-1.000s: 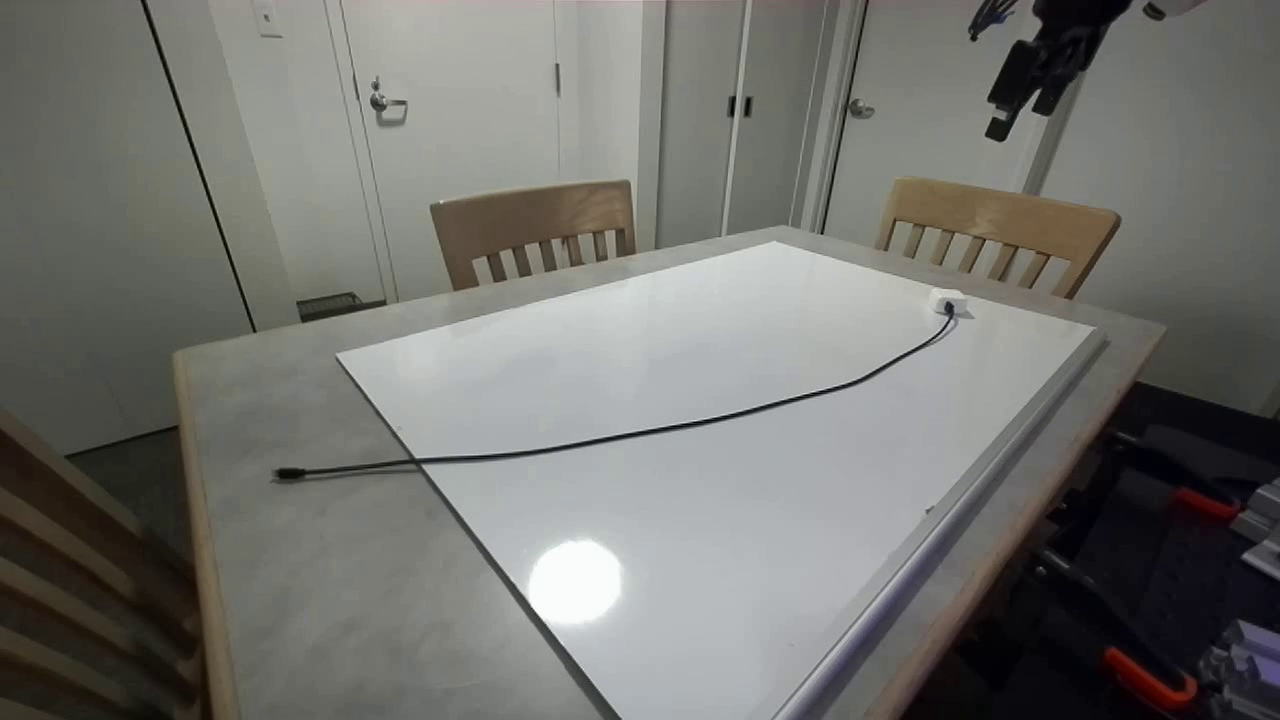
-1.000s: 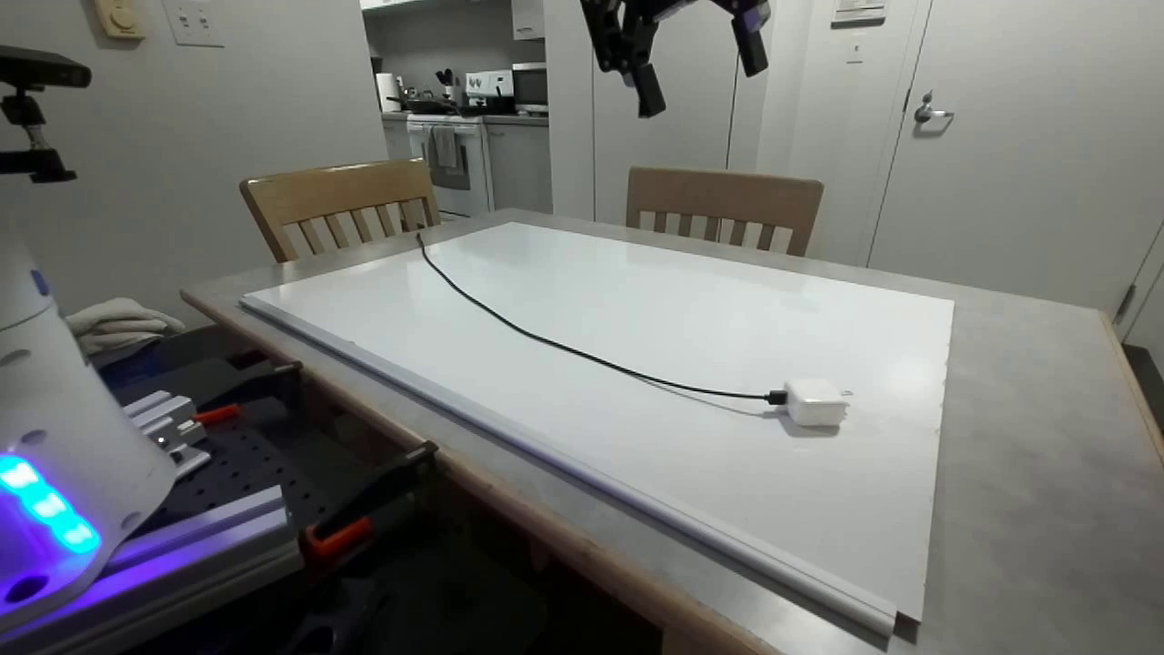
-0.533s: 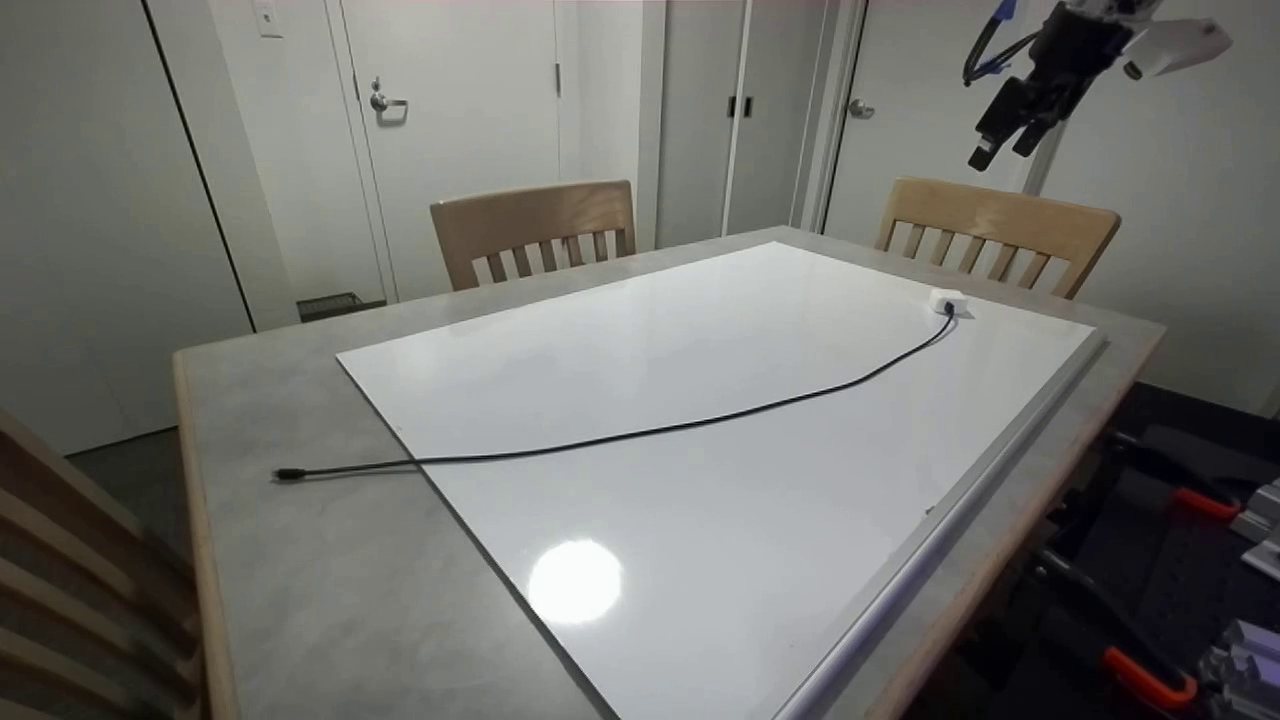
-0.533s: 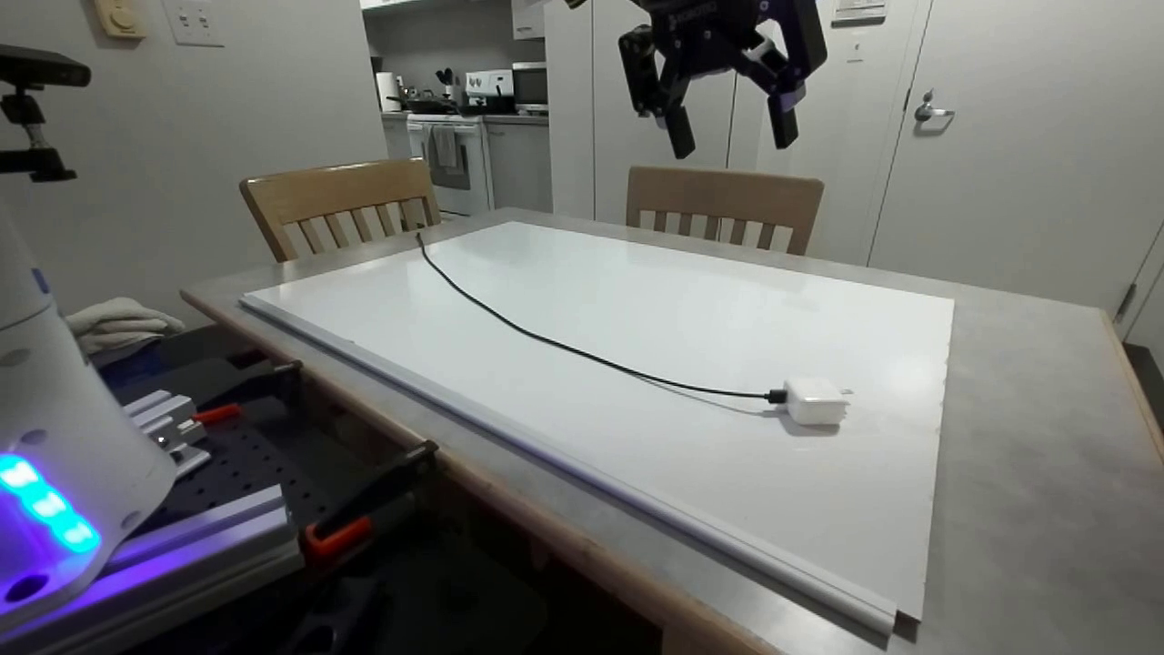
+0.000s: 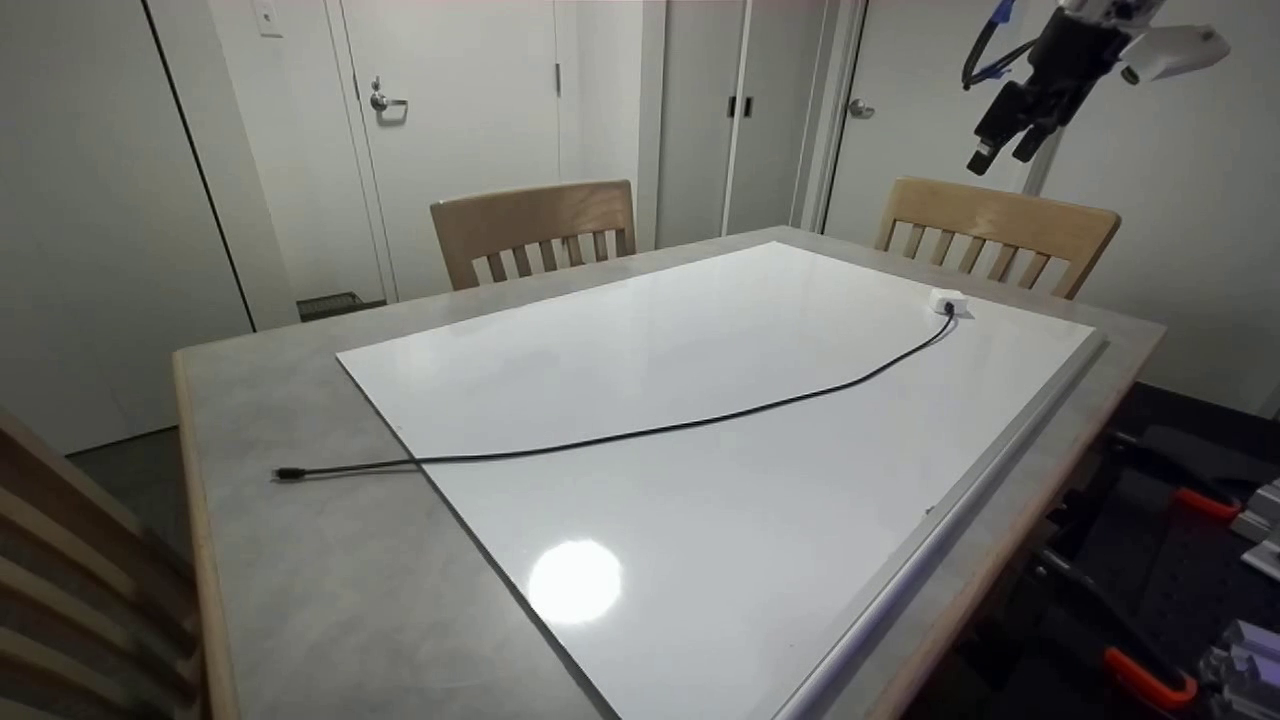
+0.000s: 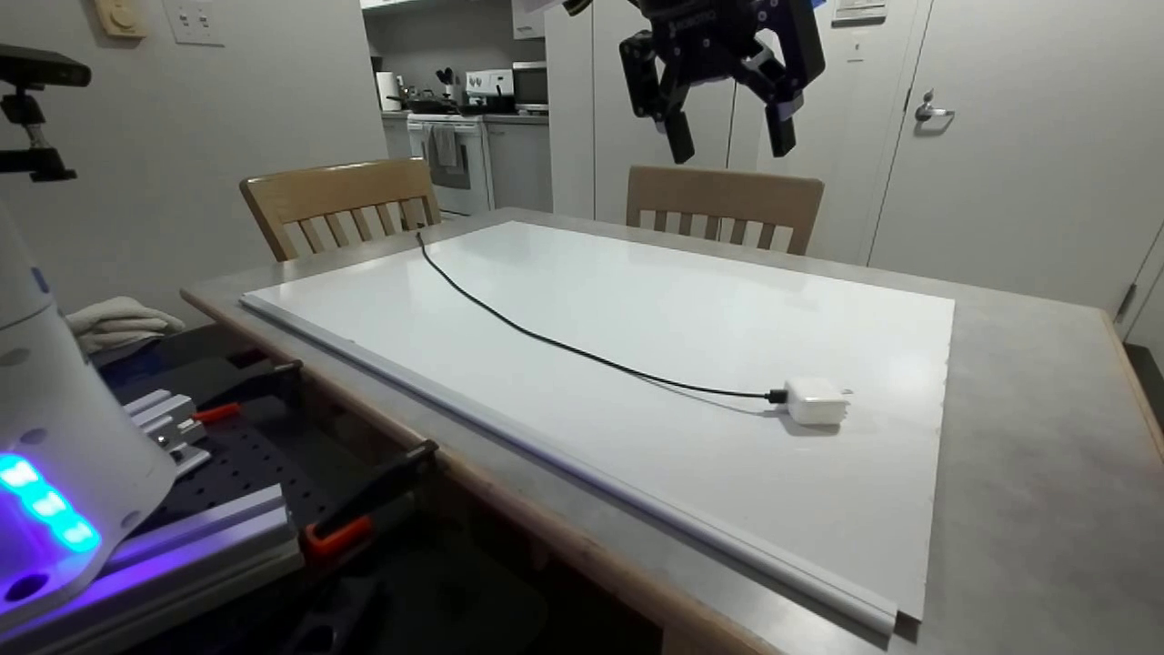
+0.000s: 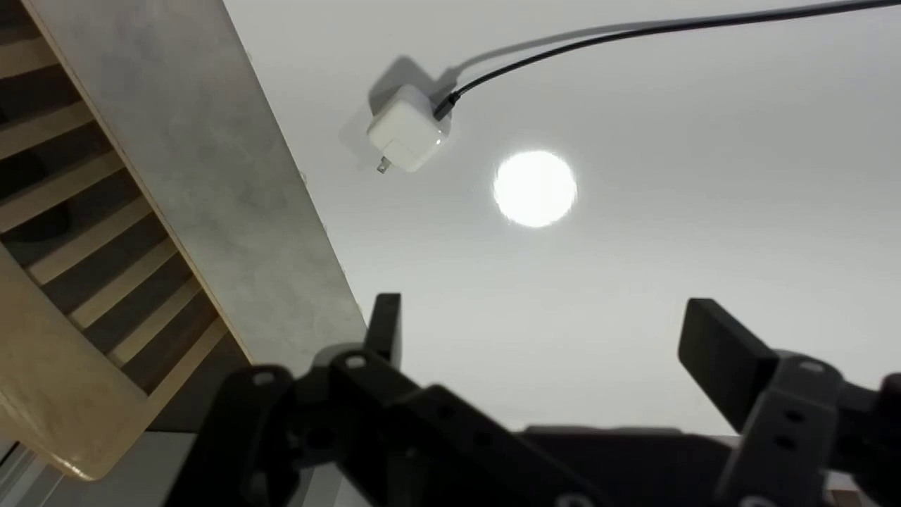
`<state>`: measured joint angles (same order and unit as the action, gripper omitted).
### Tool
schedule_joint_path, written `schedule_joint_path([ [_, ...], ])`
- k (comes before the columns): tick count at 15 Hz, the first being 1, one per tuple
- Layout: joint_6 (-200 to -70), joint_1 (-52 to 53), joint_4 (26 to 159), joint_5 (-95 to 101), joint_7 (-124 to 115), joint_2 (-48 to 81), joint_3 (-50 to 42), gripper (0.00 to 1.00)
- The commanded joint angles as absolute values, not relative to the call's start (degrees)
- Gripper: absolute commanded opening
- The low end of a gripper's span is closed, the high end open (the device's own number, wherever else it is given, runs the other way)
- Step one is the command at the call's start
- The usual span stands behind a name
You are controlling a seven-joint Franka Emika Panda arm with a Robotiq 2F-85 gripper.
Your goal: Put the cable in a circle
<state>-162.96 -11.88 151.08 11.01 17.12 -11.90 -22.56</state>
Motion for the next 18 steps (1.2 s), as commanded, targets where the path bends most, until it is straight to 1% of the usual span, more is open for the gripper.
schedule_joint_path([
  [1, -164.0, -11.4, 149.5, 4.2, 22.2, -7.6, -24.1, 1.00],
  [2, -164.2, -9.4, 149.3, 1.5, 24.3, -6.9, -26.4, 1.00],
  [5, -164.8, -6.8, 148.4, -8.1, 30.7, -4.4, -29.4, 1.00],
  [10, -162.3, -3.5, 144.0, -25.4, 42.3, 0.4, -32.4, 1.00],
  [14, -155.8, -4.6, 138.2, -36.7, 50.4, 7.7, -32.2, 1.00],
  [18, -148.2, -7.1, 131.7, -42.3, 54.9, 17.1, -30.9, 1.00],
])
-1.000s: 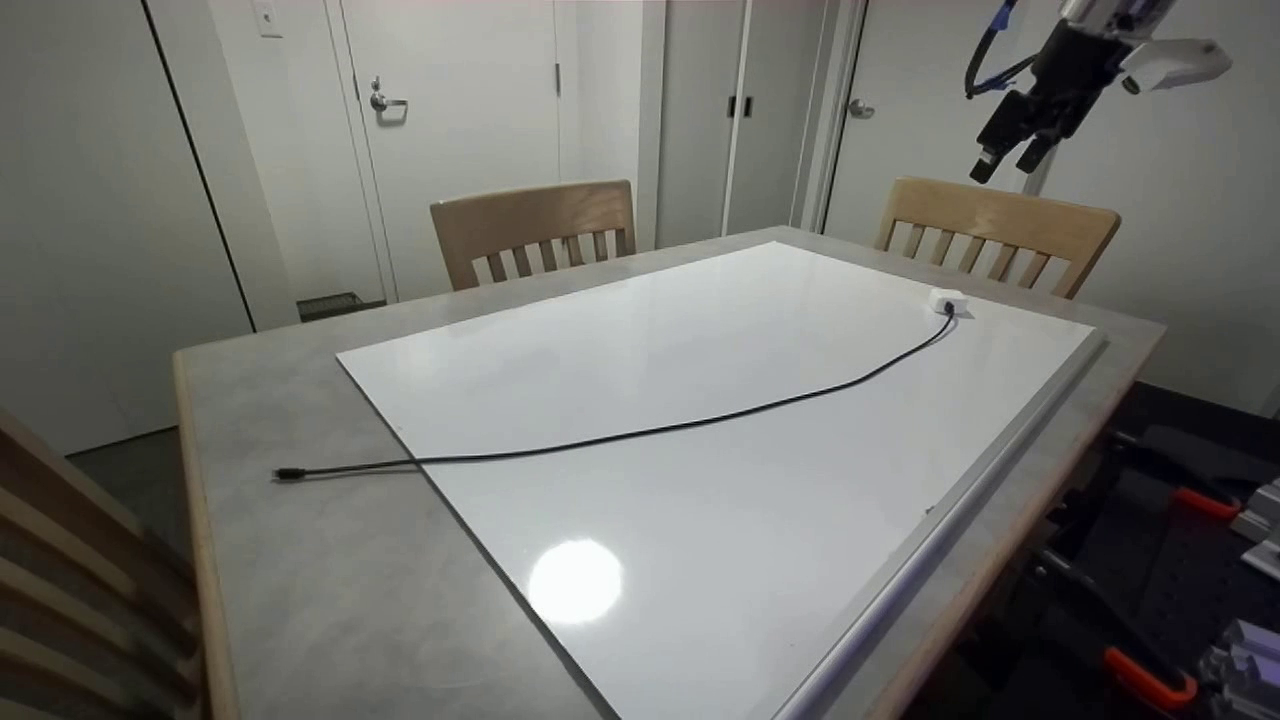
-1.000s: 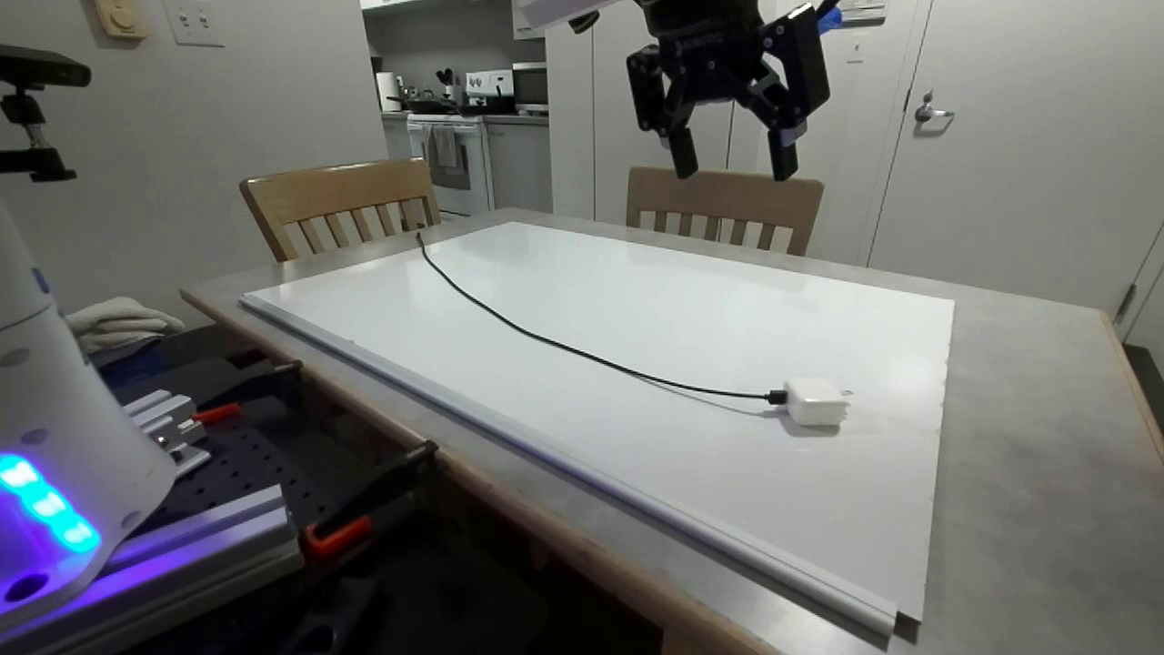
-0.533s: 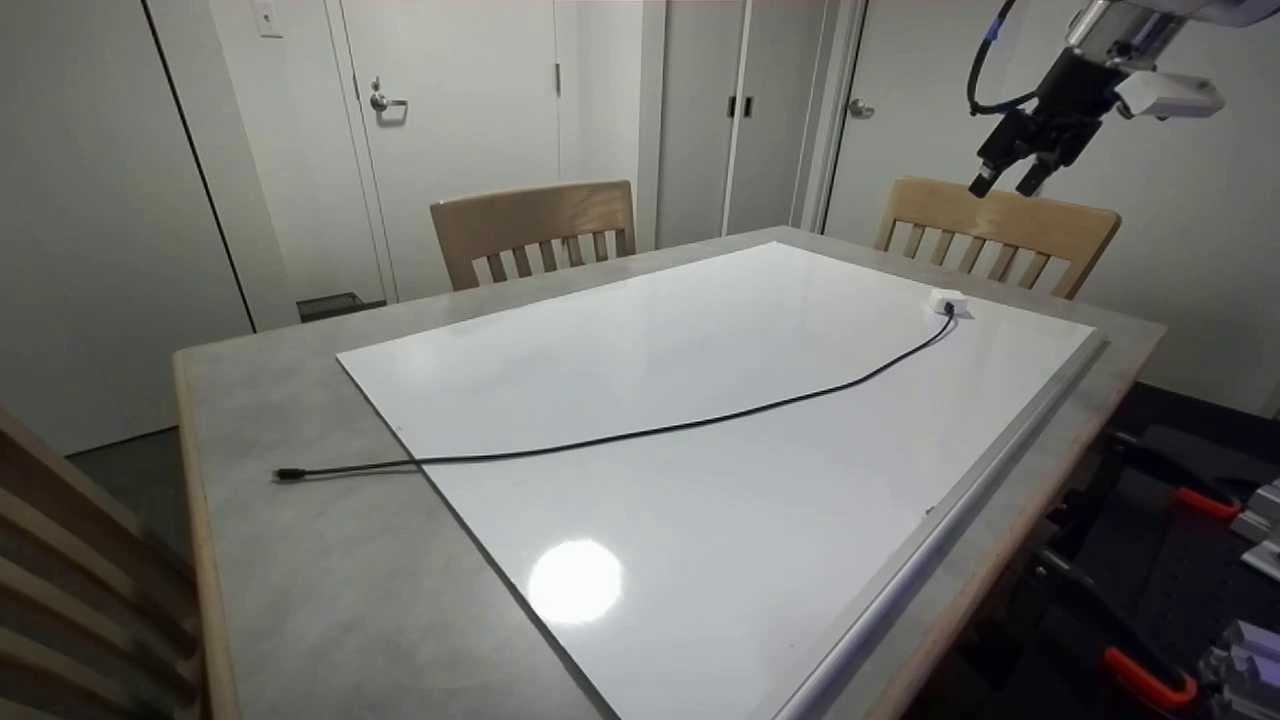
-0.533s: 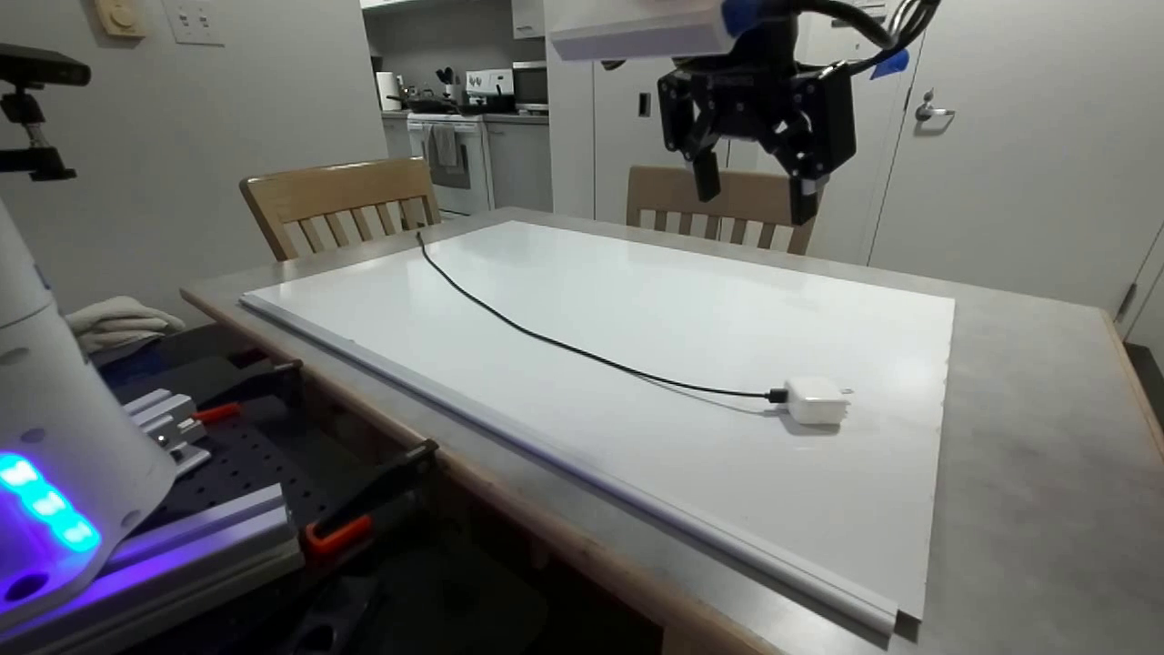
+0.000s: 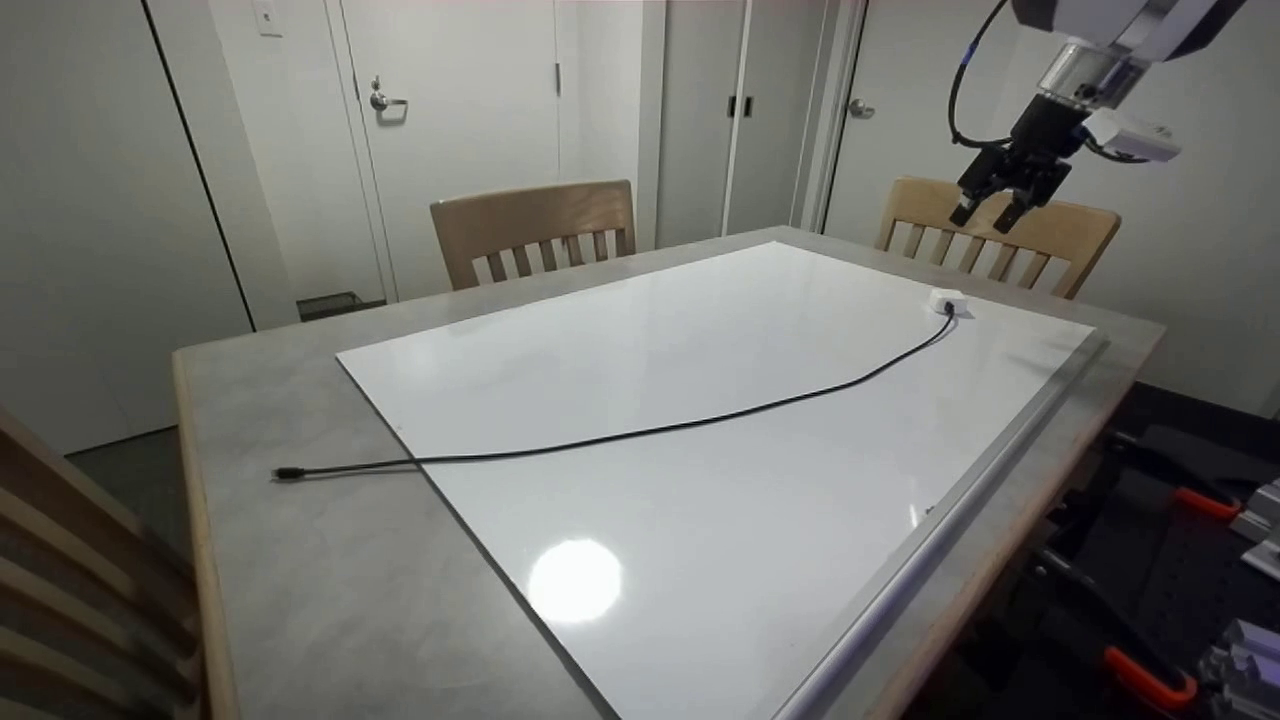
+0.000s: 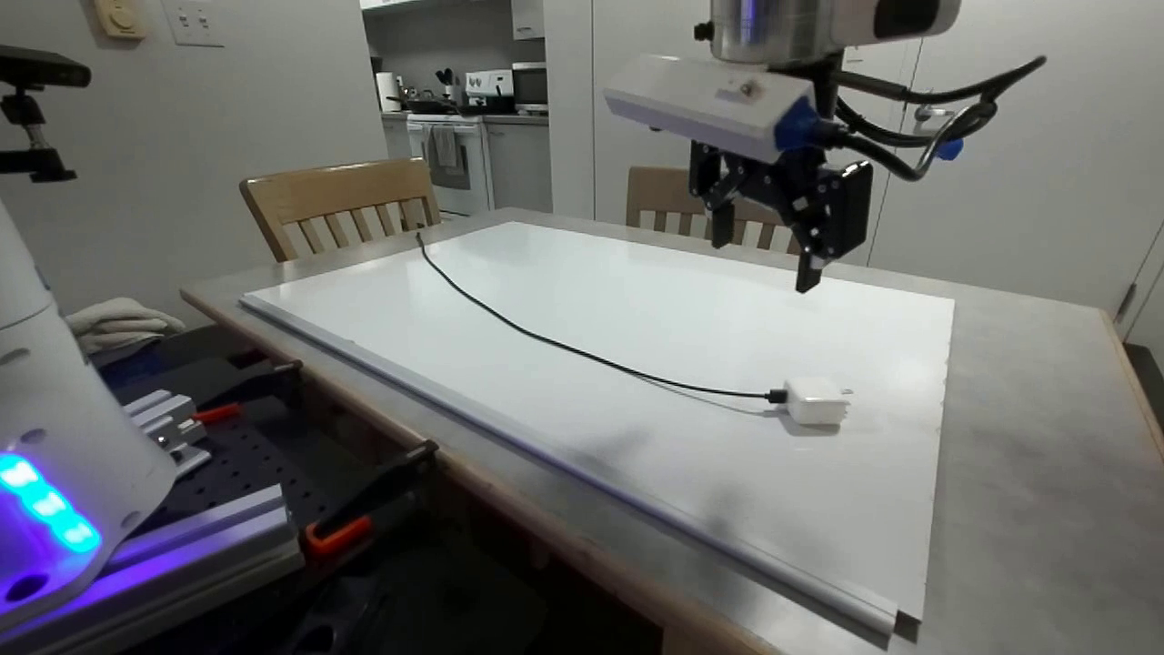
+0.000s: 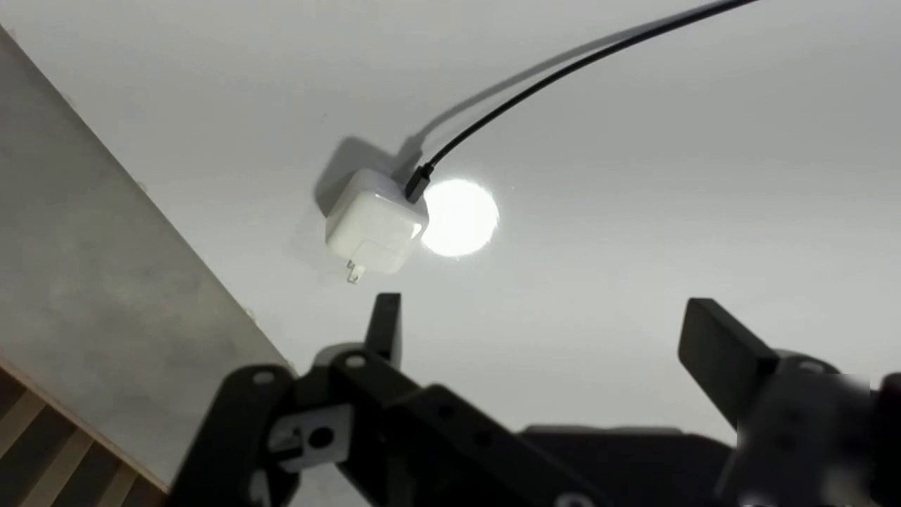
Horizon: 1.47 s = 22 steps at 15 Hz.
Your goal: Put the cable in a circle
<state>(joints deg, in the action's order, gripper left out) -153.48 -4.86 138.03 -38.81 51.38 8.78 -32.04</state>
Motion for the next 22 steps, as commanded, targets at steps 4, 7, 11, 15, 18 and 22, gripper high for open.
schedule_joint_path([
  [4, -144.7, -16.7, 125.9, -36.8, 51.5, 24.6, -22.4, 1.00],
  [7, -146.3, -21.5, 122.2, -30.1, 47.3, 29.1, -17.9, 1.00],
  [11, -146.6, -23.5, 119.4, -20.1, 36.3, 31.0, -16.2, 1.00],
  [15, -150.1, -21.6, 120.5, -12.5, 19.6, 28.9, -16.6, 1.00],
  [18, -154.2, -22.1, 121.2, -11.3, 12.9, 28.5, -15.5, 1.00],
  [22, -157.7, -24.1, 121.3, -13.2, 9.1, 28.9, -13.3, 1.00],
])
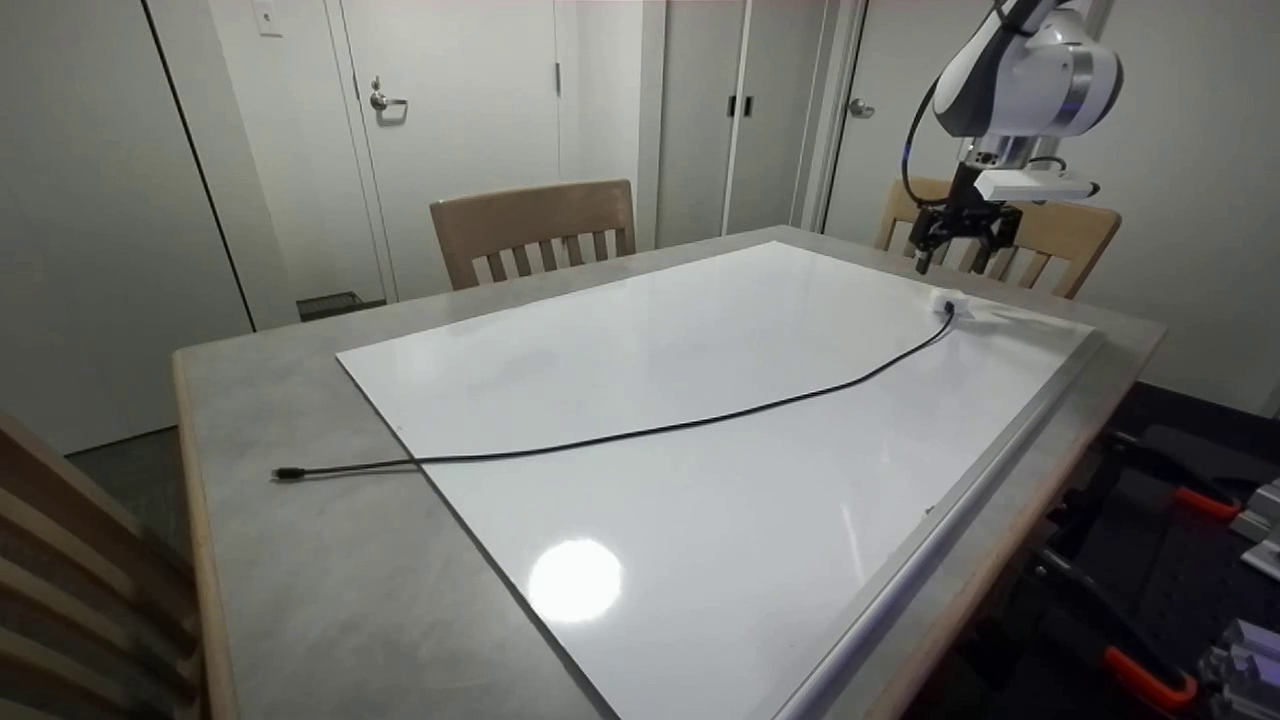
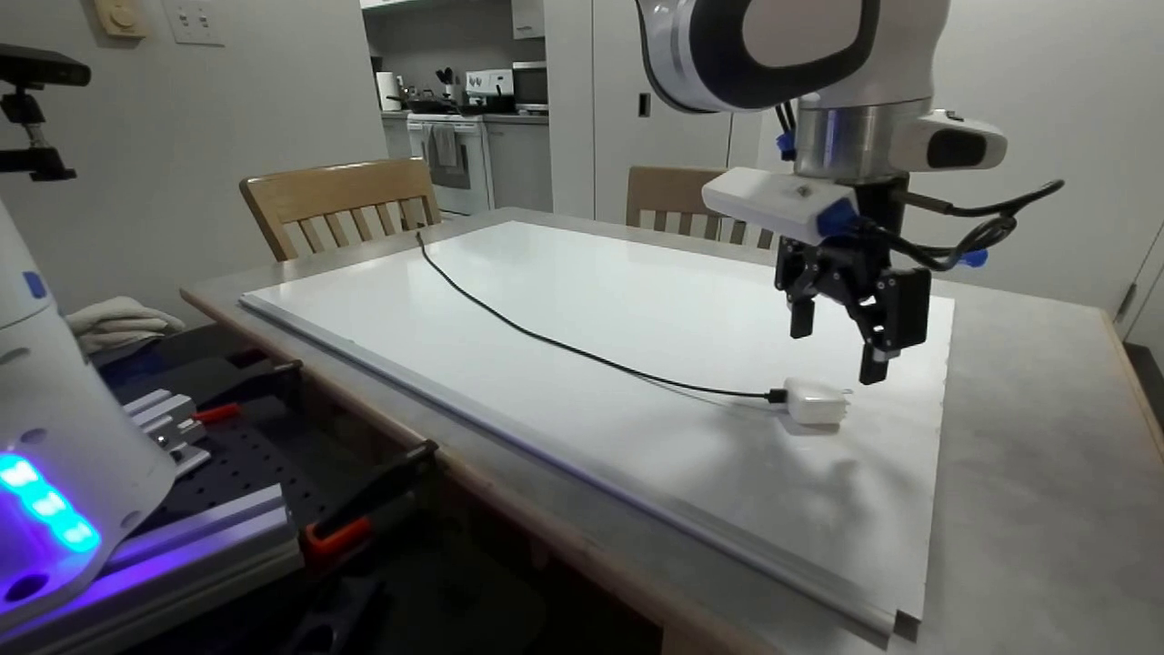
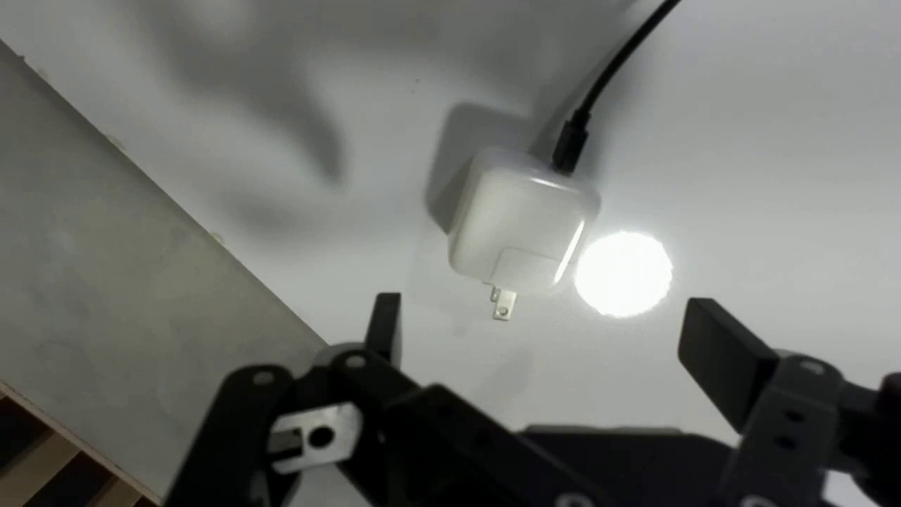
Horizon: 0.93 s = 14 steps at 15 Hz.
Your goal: Put the cable in a circle
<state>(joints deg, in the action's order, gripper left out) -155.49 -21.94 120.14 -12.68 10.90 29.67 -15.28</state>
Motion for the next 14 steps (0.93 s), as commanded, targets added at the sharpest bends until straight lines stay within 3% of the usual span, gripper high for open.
schedule_joint_path([
  [1, -157.4, -24.8, 121.2, -13.9, 8.5, 28.9, -12.7, 1.00],
  [14, -151.6, -31.4, 122.5, -24.6, 10.0, 28.1, -7.7, 1.00],
])
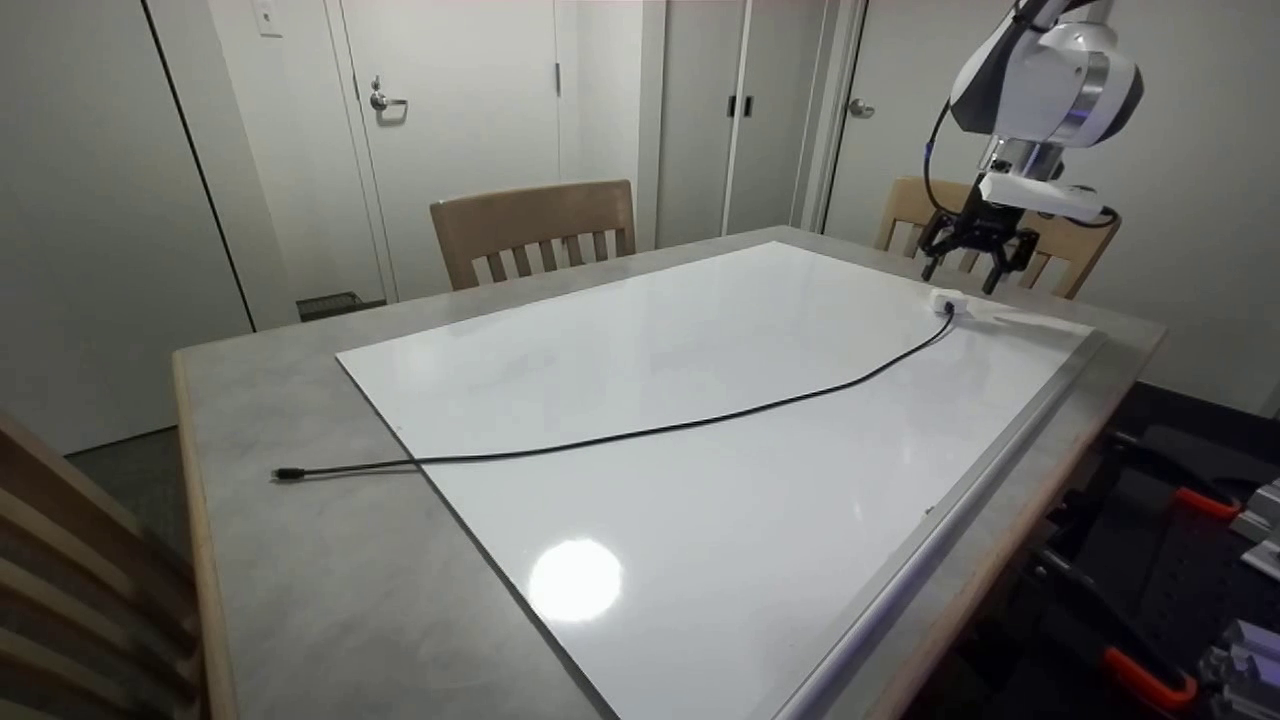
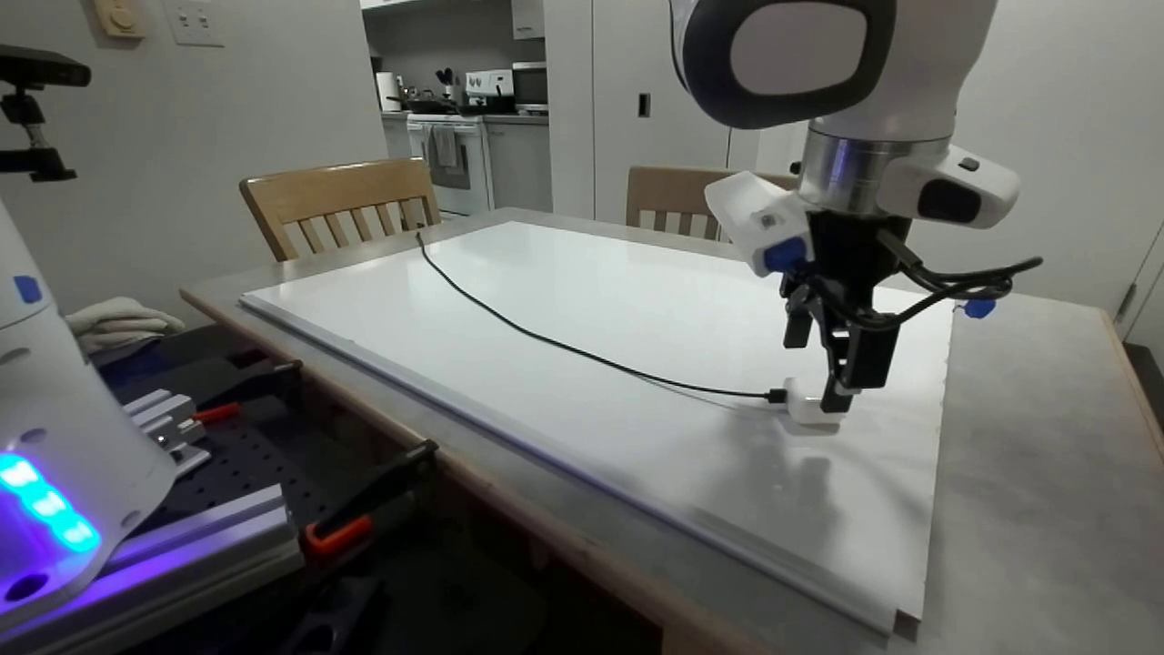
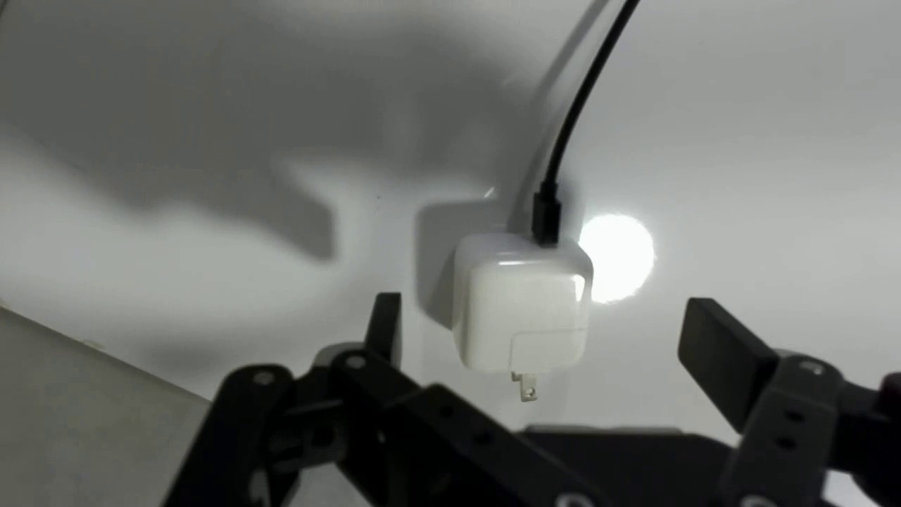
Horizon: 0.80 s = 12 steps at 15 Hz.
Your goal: Put the cable in a circle
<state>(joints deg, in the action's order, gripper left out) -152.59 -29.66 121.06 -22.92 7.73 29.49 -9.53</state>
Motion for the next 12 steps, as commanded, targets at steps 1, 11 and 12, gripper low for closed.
schedule_joint_path([
  [1, -151.3, -31.4, 122.8, -24.5, 10.3, 28.0, -7.6, 1.00],
  [11, -152.9, -31.1, 126.3, -22.8, 12.5, 27.7, -8.6, 1.00],
  [12, -153.6, -31.0, 126.3, -22.5, 12.6, 27.8, -8.8, 1.00],
])
